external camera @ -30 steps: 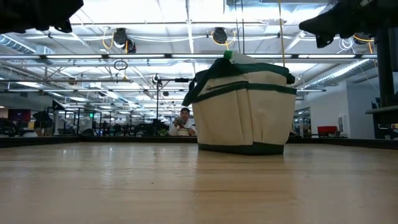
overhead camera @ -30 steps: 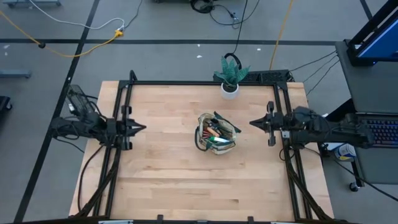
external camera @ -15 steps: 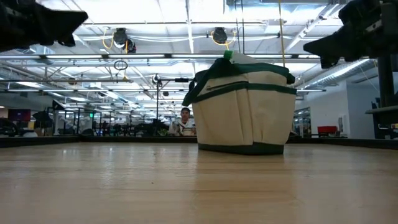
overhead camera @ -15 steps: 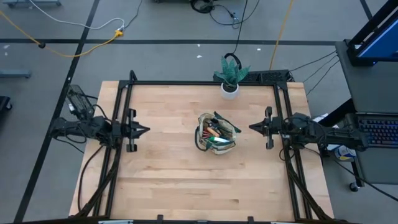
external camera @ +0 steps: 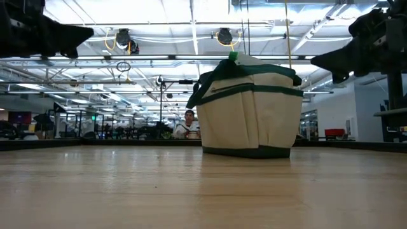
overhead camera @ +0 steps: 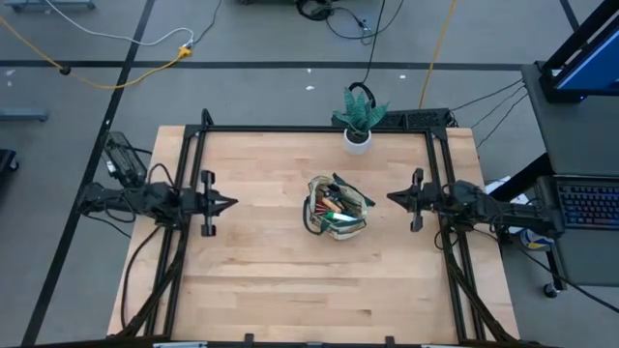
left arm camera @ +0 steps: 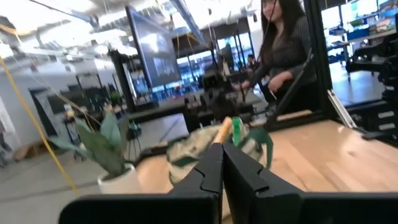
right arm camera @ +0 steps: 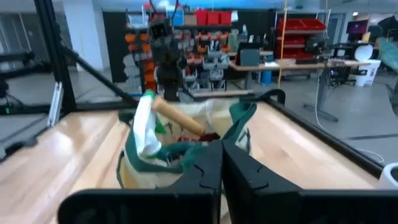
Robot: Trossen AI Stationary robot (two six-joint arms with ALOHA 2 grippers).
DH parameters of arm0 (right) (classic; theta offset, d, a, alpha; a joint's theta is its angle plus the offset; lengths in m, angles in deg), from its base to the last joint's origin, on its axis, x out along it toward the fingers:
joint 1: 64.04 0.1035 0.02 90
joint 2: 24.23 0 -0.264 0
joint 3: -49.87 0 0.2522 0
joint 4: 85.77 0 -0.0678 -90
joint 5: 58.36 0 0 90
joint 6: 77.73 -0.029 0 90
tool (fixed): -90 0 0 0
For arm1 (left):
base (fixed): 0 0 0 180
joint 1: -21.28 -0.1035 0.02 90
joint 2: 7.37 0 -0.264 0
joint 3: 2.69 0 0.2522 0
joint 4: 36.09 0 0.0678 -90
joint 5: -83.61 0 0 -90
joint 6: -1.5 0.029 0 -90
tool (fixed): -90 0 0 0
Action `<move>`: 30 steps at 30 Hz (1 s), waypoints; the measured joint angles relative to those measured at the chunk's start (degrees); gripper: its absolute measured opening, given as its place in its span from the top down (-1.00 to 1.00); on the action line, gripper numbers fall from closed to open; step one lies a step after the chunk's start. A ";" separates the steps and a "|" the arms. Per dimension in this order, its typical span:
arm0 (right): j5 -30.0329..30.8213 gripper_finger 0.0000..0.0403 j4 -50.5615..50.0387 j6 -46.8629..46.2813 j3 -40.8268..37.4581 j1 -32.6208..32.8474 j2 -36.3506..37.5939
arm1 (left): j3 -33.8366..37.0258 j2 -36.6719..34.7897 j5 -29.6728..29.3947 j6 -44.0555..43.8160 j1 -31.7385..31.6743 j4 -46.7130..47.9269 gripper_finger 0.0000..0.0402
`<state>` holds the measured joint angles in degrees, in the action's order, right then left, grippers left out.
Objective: Pick & Place Garden tools in Gardening bag
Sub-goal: Return to Home Position
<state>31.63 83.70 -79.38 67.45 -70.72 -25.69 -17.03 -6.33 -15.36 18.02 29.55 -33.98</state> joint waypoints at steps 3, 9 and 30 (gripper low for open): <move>0.00 1.00 -0.05 -0.68 -0.48 0.00 0.36 | 0.00 0.00 -0.05 -1.98 0.00 2.12 0.93; 0.14 1.00 -0.01 -0.66 -0.57 0.00 0.34 | 0.00 0.00 -0.04 -5.66 0.00 6.08 0.95; -0.02 1.00 -0.41 -0.68 -0.77 0.00 0.32 | -0.04 0.02 -0.07 -3.39 0.00 8.02 0.89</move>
<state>31.60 83.29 -80.06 66.68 -70.72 -25.38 -17.07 -6.31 -15.43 14.62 29.55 -25.96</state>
